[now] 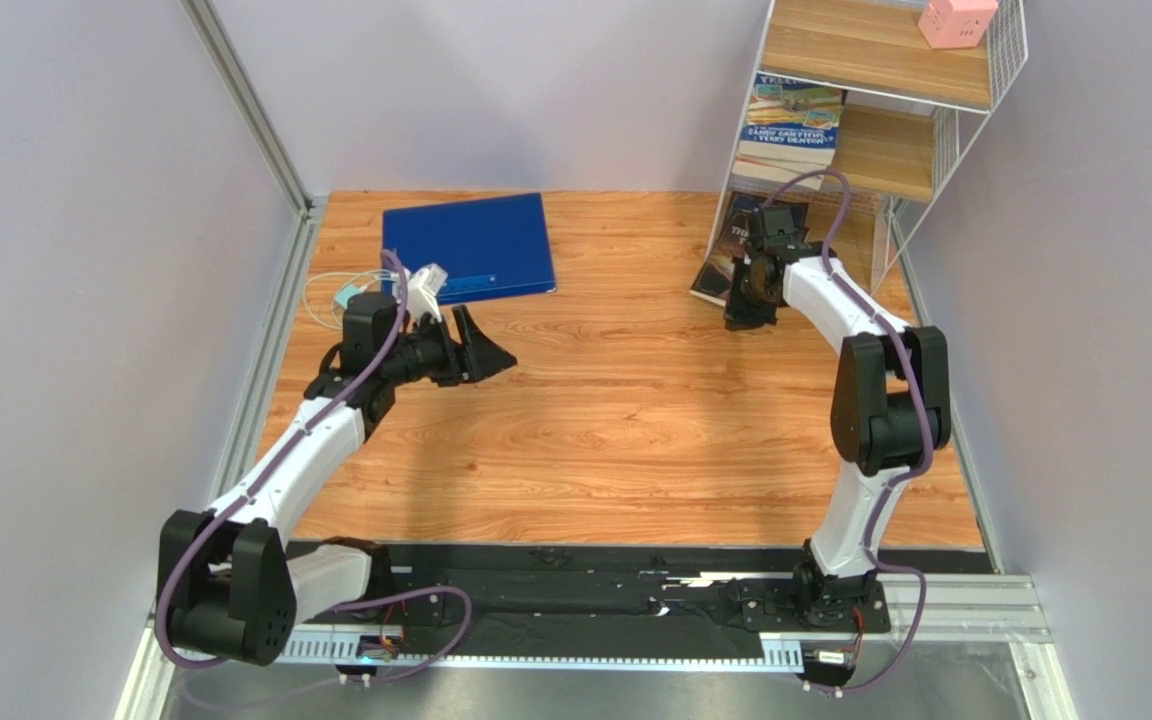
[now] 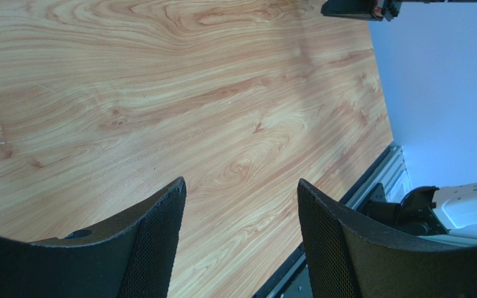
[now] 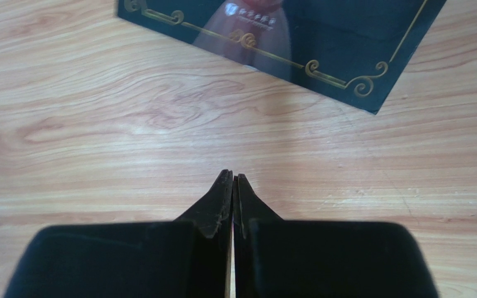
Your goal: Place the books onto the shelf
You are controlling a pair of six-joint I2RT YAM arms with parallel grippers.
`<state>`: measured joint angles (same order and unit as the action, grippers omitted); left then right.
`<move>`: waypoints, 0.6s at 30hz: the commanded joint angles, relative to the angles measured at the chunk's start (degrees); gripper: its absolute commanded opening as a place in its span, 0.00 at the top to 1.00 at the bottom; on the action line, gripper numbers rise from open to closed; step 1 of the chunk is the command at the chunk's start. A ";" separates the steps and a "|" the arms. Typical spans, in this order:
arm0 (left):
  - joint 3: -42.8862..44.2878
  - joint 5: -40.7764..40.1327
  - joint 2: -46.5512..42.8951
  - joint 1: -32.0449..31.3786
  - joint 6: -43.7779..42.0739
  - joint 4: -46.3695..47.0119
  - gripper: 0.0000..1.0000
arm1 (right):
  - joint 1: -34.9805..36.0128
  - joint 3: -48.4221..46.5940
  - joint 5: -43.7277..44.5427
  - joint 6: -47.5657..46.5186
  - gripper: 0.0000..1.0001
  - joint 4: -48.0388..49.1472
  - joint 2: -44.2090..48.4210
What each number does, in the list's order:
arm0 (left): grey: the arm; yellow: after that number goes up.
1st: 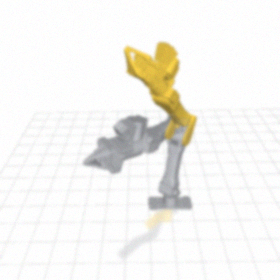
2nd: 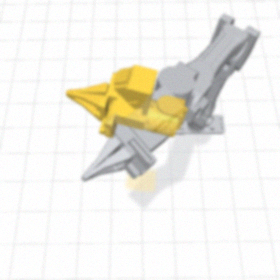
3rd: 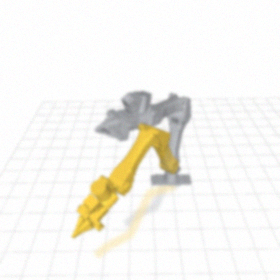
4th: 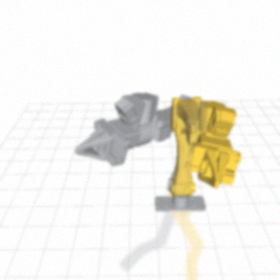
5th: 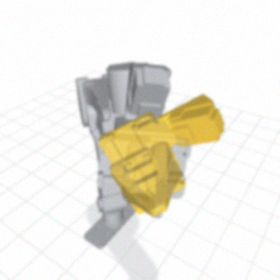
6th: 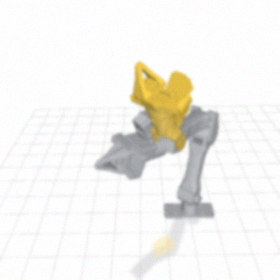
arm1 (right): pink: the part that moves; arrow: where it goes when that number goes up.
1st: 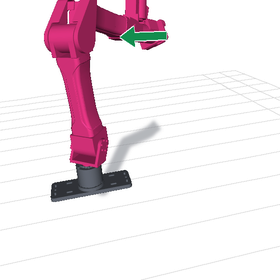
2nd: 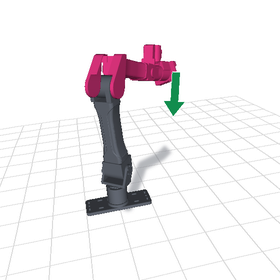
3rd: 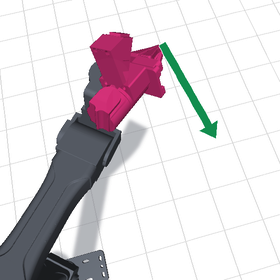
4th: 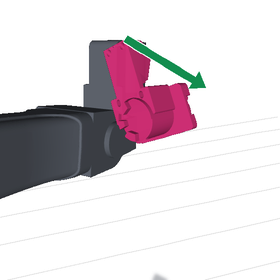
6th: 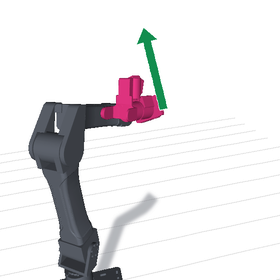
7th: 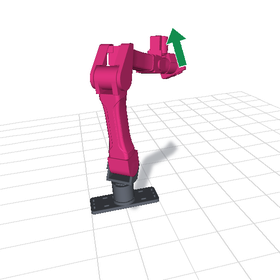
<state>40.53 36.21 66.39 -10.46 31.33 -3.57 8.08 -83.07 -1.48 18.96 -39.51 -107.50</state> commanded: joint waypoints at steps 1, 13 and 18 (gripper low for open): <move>-0.02 1.15 -1.35 0.09 -0.92 1.90 0.29 | -0.69 -5.78 6.13 -0.51 1.00 -5.22 -5.51; -0.19 0.97 -0.30 0.09 -1.36 2.25 0.29 | -1.57 -14.84 14.31 0.02 1.00 -10.33 -13.95; -0.10 1.06 -0.21 0.09 -1.36 2.26 0.29 | -2.71 -17.56 15.89 -0.15 1.00 -10.50 -16.77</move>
<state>40.53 36.18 66.24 -10.46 31.16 -3.55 6.94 -96.88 10.92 18.98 -49.98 -121.84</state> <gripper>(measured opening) 0.712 0.003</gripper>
